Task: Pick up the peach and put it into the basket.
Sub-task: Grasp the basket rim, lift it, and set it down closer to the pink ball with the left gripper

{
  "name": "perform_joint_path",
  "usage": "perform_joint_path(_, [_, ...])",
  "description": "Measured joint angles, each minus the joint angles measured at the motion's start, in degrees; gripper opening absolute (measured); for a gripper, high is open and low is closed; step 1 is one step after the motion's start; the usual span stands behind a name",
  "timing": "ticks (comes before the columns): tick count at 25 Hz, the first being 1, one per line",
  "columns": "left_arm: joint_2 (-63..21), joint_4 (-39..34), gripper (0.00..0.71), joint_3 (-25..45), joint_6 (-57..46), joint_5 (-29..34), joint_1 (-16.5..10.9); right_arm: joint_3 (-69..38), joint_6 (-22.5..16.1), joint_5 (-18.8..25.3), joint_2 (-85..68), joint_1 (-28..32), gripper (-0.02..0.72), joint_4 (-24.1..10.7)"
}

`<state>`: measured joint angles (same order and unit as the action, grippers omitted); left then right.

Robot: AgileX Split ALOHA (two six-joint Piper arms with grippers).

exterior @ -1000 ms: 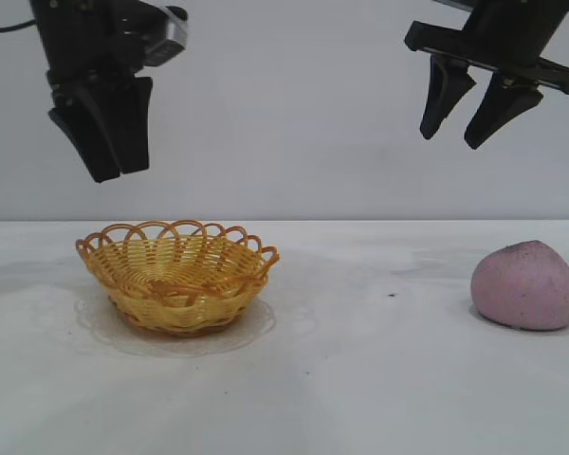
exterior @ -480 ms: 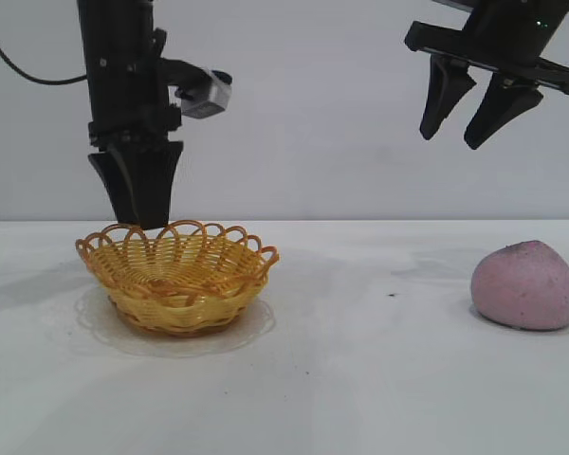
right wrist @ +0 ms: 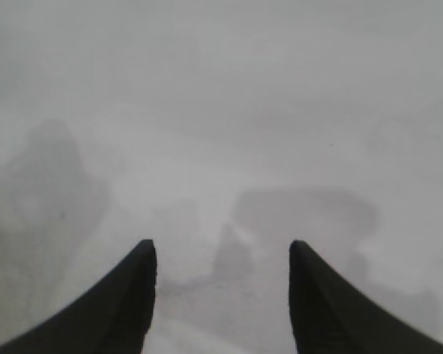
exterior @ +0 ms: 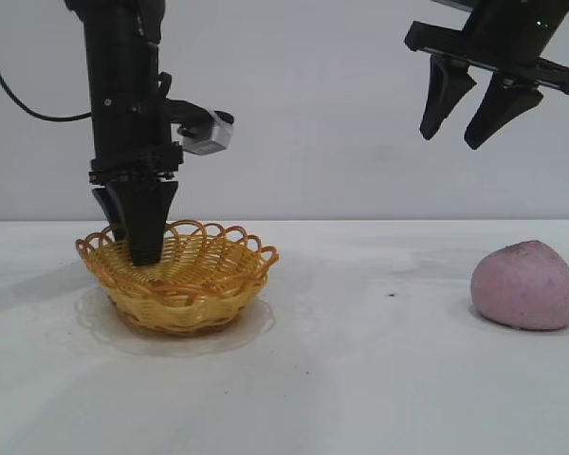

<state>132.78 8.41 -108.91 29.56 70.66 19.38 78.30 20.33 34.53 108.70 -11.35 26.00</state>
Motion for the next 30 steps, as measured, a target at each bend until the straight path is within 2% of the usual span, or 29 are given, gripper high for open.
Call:
perform_joint_path(1, [-0.65,0.53,0.000,0.00,-1.82,0.00,0.00,0.00,0.00,0.00,0.00,0.00,0.389,0.00])
perform_joint_path(8, [-5.35,3.21,0.000,0.00,-19.51,-0.47,0.00,0.00,0.00,-0.22,0.00,0.00,0.389,0.00])
perform_joint_path(13, [-7.97,9.86,0.000,1.93,-24.68,-0.60,0.04,0.00,0.00,-0.33,0.00,0.00,0.389,0.00])
perform_joint_path(17, [-11.90,13.24,0.000,9.83,-27.12,-3.20,0.53,0.00,0.00,-0.33,0.00,0.00,0.389,0.00])
perform_joint_path(22, [-18.19,20.13,0.000,23.62,-27.97,-14.01,0.63,0.00,0.03,-0.33,0.00,0.00,0.389,0.00])
perform_joint_path(25, [-18.95,25.49,0.000,30.67,-27.97,-18.83,0.63,0.00,0.03,-0.33,0.00,0.00,0.389,0.00])
perform_joint_path(30, [-18.82,30.07,0.000,36.70,-27.97,-25.65,0.63,0.00,0.03,-0.43,0.00,0.00,0.389,0.00])
